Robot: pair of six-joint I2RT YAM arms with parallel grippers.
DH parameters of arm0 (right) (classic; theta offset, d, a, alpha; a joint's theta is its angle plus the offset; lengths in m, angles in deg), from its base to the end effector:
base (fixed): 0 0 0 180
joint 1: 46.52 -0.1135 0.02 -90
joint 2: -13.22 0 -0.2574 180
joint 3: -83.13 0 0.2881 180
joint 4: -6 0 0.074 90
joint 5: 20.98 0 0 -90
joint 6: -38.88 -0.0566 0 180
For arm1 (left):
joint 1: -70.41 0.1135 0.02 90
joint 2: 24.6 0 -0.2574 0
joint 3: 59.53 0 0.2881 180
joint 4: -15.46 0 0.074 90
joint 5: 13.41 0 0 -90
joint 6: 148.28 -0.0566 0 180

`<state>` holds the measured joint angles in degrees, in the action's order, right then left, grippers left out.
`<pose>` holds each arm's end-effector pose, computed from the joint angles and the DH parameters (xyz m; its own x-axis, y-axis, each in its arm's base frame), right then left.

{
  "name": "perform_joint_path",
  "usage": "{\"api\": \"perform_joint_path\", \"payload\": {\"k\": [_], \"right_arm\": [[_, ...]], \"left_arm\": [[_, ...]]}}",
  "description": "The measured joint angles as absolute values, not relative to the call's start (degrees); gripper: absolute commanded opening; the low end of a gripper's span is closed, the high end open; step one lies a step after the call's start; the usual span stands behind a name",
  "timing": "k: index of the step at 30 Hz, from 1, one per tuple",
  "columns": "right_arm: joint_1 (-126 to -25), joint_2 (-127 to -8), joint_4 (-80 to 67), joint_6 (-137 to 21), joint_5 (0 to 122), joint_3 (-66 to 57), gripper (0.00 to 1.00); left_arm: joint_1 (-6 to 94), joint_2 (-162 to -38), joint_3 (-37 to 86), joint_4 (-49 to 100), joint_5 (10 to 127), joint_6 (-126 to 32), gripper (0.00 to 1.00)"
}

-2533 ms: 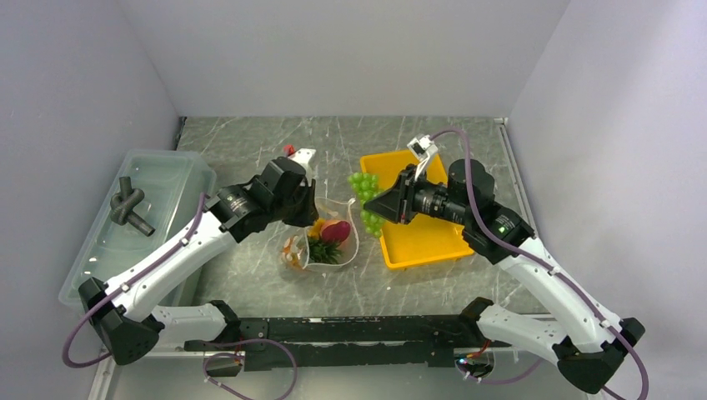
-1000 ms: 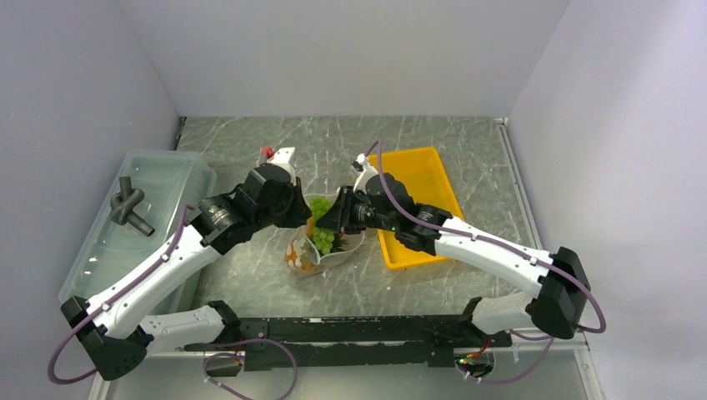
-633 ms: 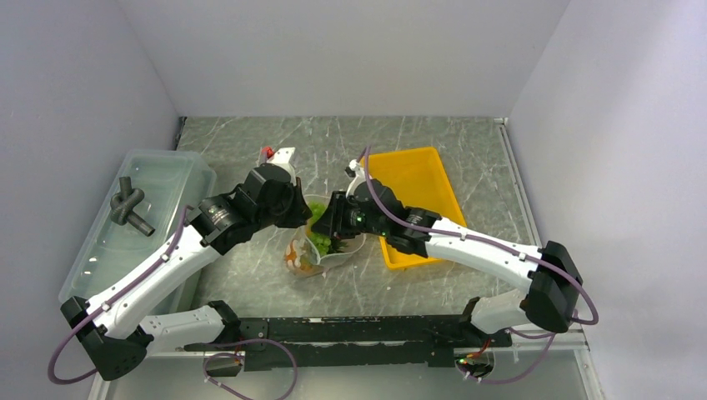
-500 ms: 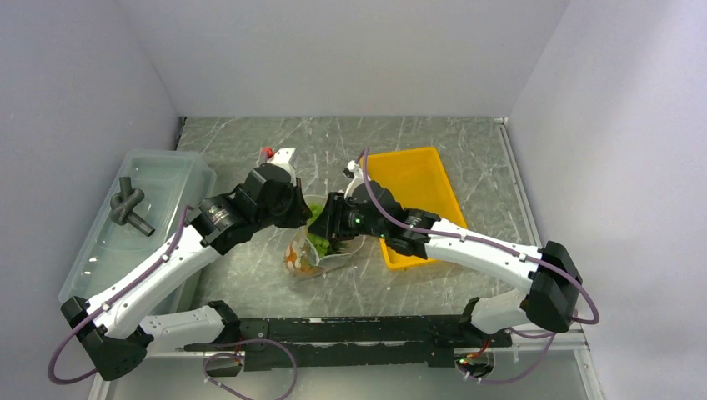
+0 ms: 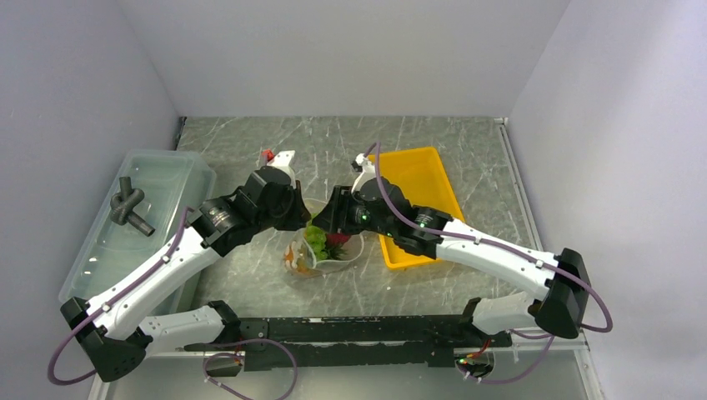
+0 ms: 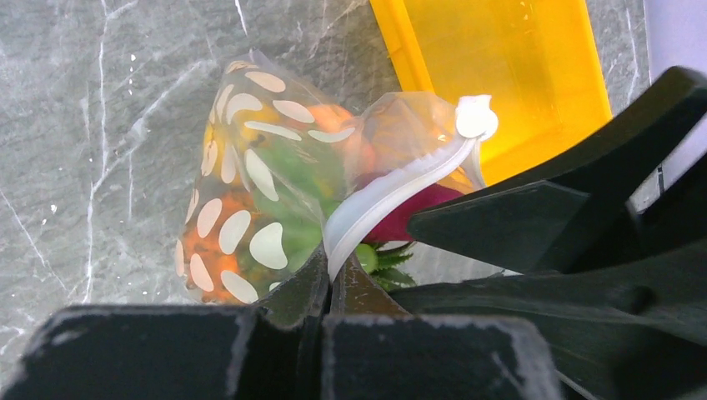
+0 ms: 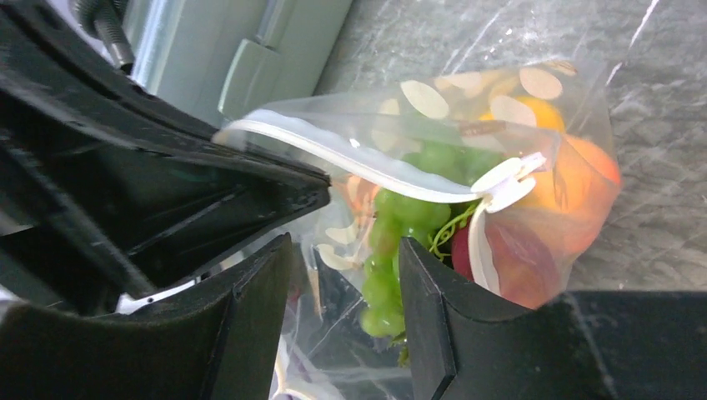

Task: Place the food in the zip-top bag and seal the zipper
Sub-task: Place the fake fruit in the zipper food storage bag.

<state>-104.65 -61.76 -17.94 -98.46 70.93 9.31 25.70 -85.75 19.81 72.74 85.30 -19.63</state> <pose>0.1915 0.3044 0.3009 -0.7642 0.1628 -0.6241 -0.3997 0.6399 0.6564 0.1982 -0.1841 0.3470 -0.7321 -0.1439 -0.6658 0.1980 0.8903 -0.4102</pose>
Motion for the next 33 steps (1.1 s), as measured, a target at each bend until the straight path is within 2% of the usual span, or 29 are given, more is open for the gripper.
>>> {"api": "perform_joint_path", "payload": {"k": [14,23,33], "right_arm": [[-104.76,-57.8,-19.95,-95.42,70.82,8.39,0.57],[-104.87,-53.26,-25.37,-90.24,71.76,7.06,0.65],[-105.26,-49.08,-30.71,-87.31,72.35,7.1,0.69]], "left_arm": [[25.7,-85.71,19.59,72.67,85.43,-19.61,0.0],[25.7,-85.2,19.59,72.74,85.52,-19.52,0.0],[25.7,-83.1,18.95,72.63,87.57,-17.36,0.0]]}}
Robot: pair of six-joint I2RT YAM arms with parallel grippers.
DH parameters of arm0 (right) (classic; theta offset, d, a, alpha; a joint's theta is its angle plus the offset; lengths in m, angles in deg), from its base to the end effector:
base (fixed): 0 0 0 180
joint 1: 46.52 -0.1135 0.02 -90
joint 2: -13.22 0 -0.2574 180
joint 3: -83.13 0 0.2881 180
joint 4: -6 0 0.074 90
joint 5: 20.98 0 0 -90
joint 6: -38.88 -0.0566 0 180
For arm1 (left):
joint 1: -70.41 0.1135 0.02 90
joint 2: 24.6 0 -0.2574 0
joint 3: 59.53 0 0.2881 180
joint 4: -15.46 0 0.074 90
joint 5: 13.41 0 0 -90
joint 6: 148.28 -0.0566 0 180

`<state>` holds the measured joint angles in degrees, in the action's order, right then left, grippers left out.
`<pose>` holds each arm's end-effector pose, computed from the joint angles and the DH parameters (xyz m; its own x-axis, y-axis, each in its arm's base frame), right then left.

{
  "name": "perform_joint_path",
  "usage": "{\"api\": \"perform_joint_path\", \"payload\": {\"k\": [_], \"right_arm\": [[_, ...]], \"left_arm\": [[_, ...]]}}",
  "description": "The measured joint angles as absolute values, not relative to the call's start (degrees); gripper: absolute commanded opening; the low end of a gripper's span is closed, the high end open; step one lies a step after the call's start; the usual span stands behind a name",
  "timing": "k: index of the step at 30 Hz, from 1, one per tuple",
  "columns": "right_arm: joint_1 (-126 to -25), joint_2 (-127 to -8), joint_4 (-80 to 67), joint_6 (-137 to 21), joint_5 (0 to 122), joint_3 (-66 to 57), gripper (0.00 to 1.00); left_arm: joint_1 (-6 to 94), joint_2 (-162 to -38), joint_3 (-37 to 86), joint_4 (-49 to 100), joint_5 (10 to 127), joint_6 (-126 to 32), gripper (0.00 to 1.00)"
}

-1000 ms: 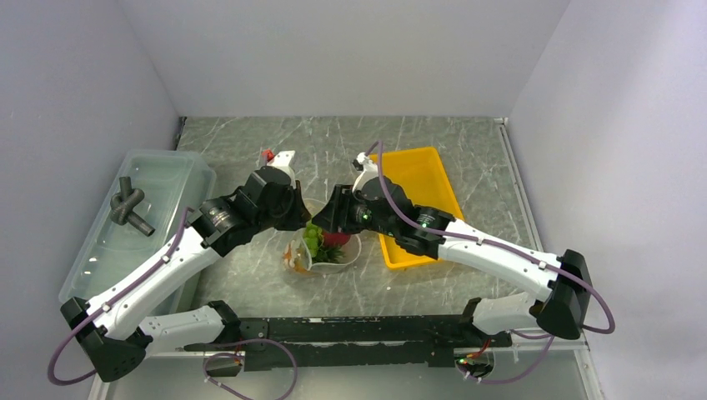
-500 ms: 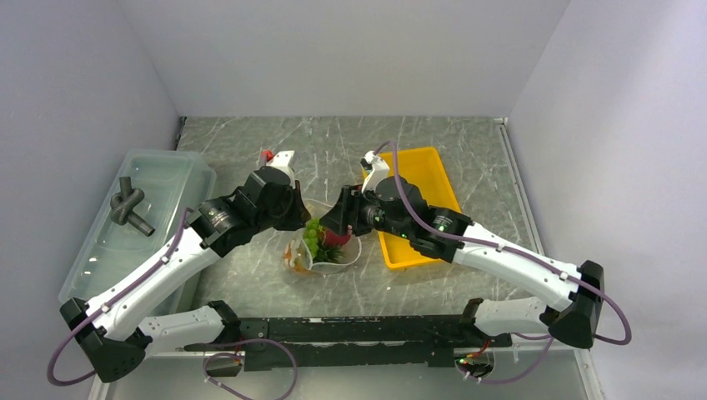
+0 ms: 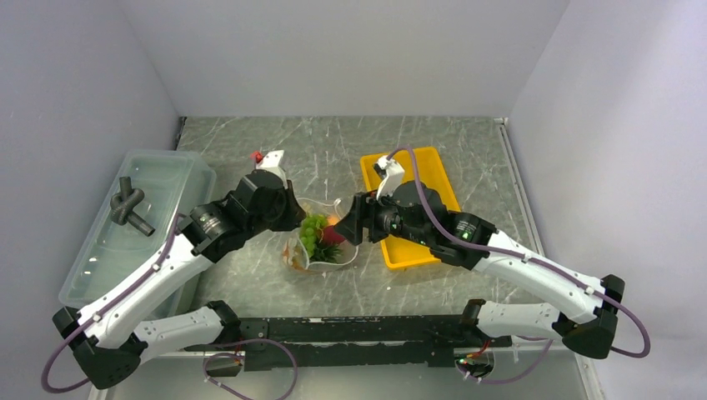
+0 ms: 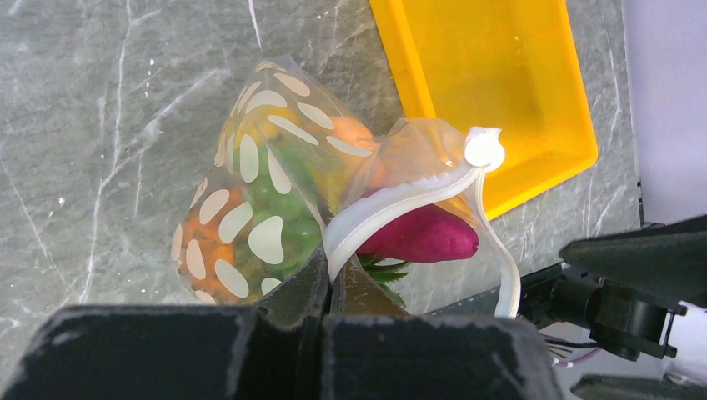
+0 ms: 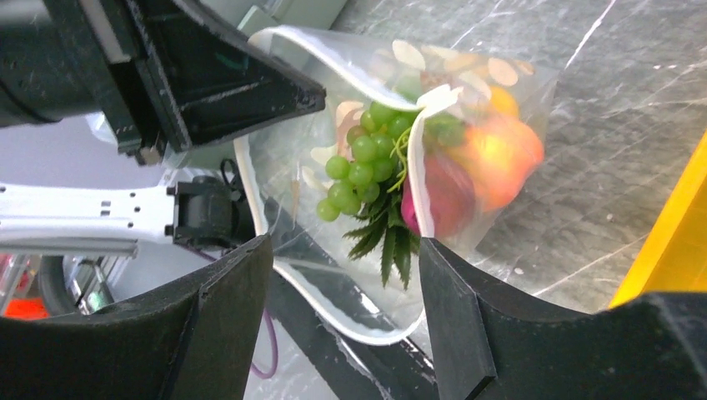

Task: Place the food in the zip-top bag and seal the zipper
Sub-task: Place the fake fruit in the zipper food storage bag, then adjust the zipper on the food storage bag.

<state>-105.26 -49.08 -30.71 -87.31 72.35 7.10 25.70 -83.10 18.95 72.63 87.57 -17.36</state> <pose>0.1587 0.2551 0.3588 -0.6510 0.0635 -0.7564 -0.5467 0.6520 0.5253 0.1920 -0.1749 0.3531 -0.7063 -0.2056 -0.6774 0.1590 0.8864 -0.4348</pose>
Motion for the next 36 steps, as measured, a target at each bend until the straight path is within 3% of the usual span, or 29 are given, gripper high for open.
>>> {"api": "perform_joint_path", "payload": {"k": [13,36], "right_arm": [[-113.48,-48.12,-31.78,-87.72,70.6,8.04,0.71],[-118.2,-65.26,-32.52,-91.99,78.67,-1.4,0.73]], "left_arm": [[25.7,-78.21,17.38,73.41,97.43,-8.77,0.0],[25.72,-80.04,19.43,86.05,109.93,12.17,0.0]]}}
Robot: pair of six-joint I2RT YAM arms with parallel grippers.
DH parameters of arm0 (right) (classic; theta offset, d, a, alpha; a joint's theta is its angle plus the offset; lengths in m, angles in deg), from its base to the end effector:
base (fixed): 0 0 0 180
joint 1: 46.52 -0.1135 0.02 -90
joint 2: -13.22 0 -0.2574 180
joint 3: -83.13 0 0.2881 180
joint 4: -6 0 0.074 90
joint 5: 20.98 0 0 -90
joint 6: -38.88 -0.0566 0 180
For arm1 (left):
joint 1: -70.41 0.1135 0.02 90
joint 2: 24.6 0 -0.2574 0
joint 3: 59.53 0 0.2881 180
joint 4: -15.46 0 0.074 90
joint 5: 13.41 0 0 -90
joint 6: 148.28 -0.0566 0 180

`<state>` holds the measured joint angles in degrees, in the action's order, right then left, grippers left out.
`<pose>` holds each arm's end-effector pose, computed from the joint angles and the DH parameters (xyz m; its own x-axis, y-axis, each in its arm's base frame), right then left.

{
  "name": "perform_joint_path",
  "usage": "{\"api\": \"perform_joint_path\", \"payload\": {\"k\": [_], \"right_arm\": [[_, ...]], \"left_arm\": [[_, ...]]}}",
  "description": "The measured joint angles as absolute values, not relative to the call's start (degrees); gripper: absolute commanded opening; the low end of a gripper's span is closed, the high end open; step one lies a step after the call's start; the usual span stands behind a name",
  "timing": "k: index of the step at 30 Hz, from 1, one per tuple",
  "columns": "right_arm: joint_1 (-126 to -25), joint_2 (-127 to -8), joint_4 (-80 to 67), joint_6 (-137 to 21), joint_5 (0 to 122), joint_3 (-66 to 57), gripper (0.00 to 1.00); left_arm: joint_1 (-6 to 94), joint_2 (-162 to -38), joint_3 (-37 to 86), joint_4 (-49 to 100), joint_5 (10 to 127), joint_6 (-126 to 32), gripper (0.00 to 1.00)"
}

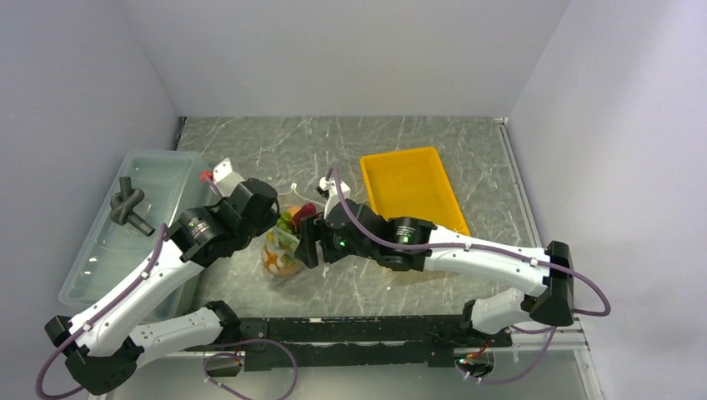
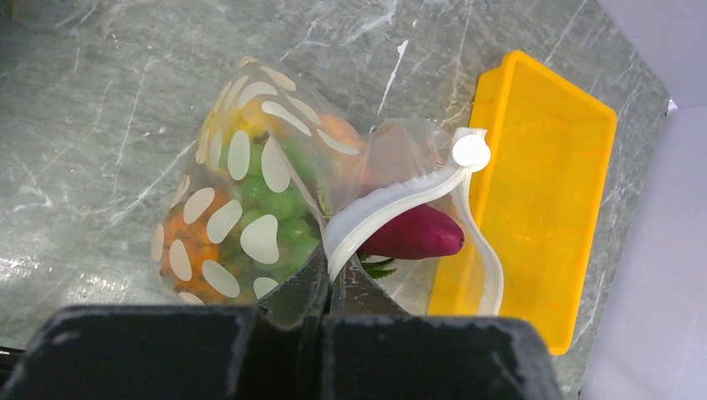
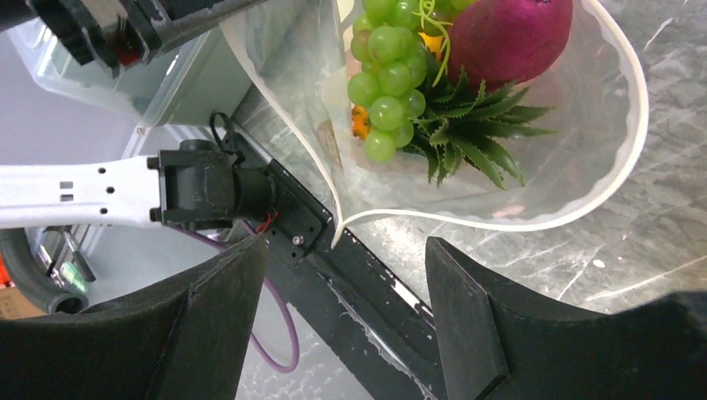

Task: Place the food in the zip-top bag and seal the zipper
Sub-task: Adjust the zipper on the food storage bag.

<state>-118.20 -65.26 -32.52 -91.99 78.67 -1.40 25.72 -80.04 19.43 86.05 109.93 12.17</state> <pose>0.1236 0.3431 0.3264 -0.7109 -0.0948 -0.6969 -0.5637 0.6693 0.4840 0.1788 -0.1331 0.3516 -0.4771 -0.6355 -0.6071 -0.3830 0.7721 -0.5072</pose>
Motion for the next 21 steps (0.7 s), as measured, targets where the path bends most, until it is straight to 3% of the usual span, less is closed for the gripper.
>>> {"api": "perform_joint_path", "payload": {"k": [14,21], "right_arm": [[-118.18,-73.74,-33.07,-92.27,81.12,-7.59,0.68],[-118.18,-75.84,-33.44,-92.16,82.89,-8.44,0.54]], "left_arm": [[25.72,-79.24,19.41,86.07,109.93,12.89,0.0],[25.72,-77.73,19.35,86.03,109.82,12.39,0.0]]}}
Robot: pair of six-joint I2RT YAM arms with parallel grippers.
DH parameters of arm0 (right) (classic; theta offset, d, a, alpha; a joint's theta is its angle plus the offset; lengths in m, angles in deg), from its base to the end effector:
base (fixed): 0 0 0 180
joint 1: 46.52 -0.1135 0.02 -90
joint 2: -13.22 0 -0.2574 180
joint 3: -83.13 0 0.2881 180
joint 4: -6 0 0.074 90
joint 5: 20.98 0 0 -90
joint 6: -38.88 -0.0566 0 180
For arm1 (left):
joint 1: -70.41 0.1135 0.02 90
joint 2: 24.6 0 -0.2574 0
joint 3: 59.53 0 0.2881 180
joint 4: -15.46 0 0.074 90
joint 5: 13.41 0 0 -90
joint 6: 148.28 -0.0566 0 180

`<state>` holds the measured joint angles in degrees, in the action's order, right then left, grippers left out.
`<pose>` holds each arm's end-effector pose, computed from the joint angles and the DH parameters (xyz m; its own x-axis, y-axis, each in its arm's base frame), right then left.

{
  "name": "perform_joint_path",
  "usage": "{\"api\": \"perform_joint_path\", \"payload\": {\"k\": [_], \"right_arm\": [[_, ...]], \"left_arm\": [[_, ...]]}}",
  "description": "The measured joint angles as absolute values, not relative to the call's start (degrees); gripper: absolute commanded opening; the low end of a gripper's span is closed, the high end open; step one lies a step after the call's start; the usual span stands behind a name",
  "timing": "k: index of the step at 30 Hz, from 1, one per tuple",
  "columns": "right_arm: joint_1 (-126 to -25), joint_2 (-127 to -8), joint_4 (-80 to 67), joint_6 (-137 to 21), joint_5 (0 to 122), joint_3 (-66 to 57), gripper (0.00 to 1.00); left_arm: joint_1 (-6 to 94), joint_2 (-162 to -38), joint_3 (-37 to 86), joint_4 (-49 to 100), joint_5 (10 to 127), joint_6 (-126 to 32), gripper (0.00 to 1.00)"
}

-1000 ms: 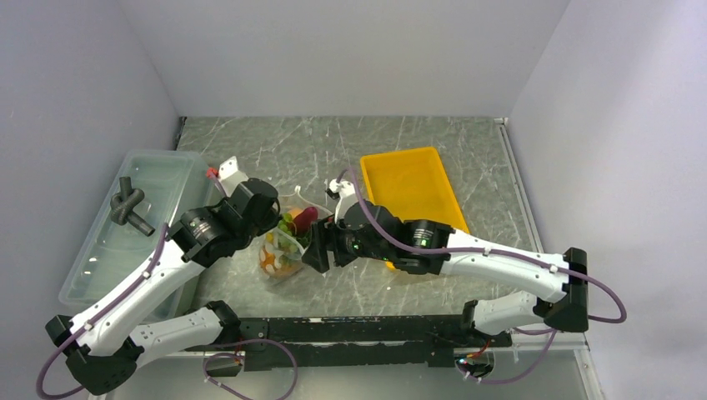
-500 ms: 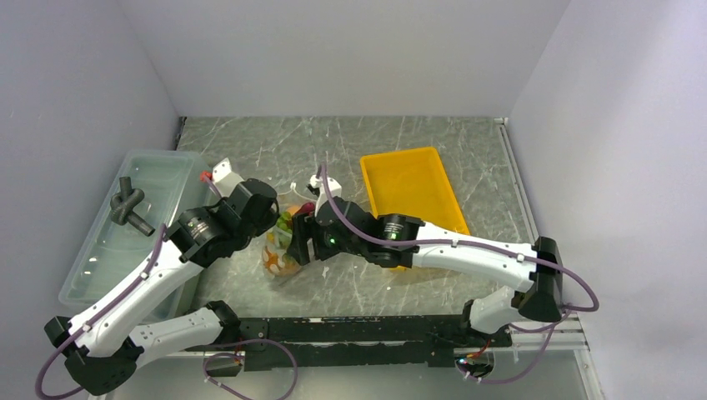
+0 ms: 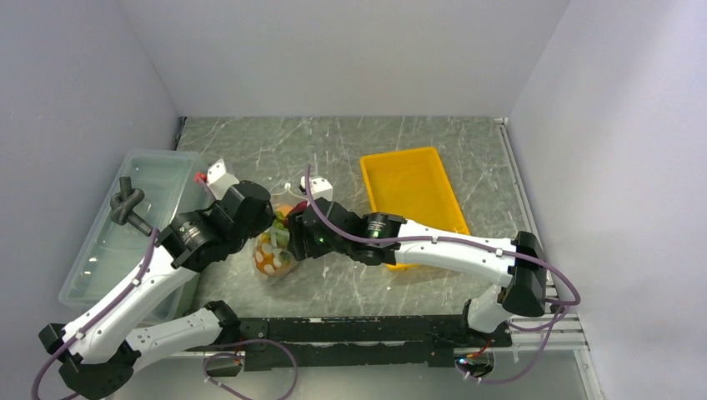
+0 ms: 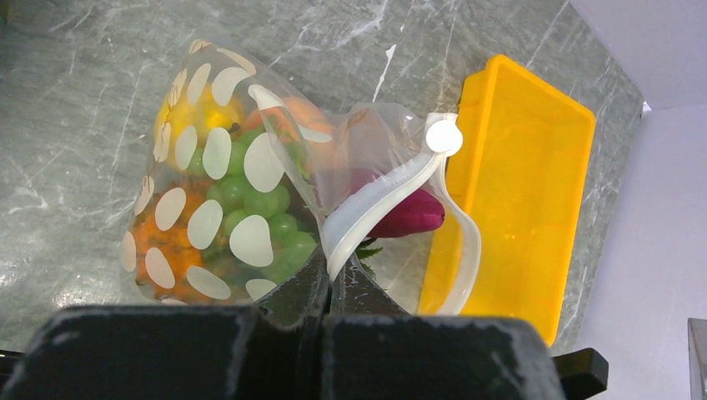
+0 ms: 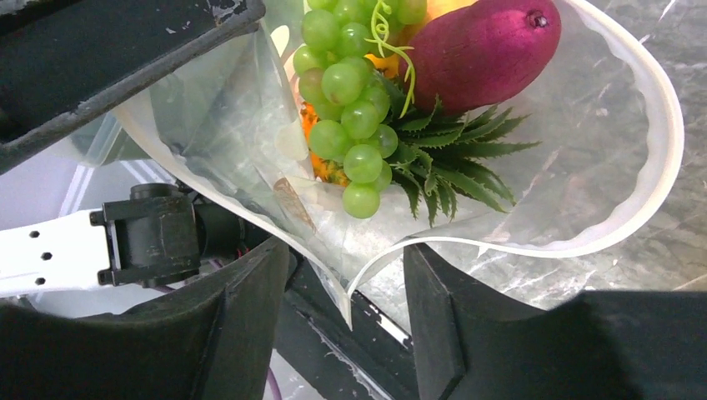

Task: Place the food in the zip-top bag and seal the zipper
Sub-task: Adjust the zipper on the food storage bag.

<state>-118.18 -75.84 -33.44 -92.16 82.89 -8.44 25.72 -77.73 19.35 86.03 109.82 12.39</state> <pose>0.1408 0.3818 0.3060 -0.7081 -0.1102 -0.6975 -0.5255 0.7421 0.4162 0.1719 -0.1264 0.3590 -0.4602 -0.6550 -0.5993 -0.3696 0.7551 -0.5415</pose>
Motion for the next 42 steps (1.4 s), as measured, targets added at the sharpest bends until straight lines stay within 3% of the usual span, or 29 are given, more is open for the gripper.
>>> {"api": "perform_joint_path", "payload": {"k": [8,19,26,35,42], "right_arm": [[-118.07,-75.97,-33.46,-91.2,83.59,-8.81,0.37],[-117.96,-76.1,-33.53,-88.82,83.48,-9.66,0.0],[-117.96,-76.03,-34.64,-86.61,83.48,-9.69,0.0],[-117.94,-73.15,-37.24,-80.12,80.68,-9.45,0.0],[-117.83,-69.02,-42.05,-72.97,77.49,-9.47,0.0]], "left_arm": [[25.72,-77.62,19.26,85.72,108.75,11.34,0.0],[25.72,-77.82,18.6,85.35,107.62,11.12,0.0],[25.72,-79.28,18.6,85.2,107.07,10.62,0.0],[25.74,-79.96,18.63,85.15,107.14,9.29,0.36],[25.74,-79.96,19.52,84.12,107.35,5.79,0.5]]}}
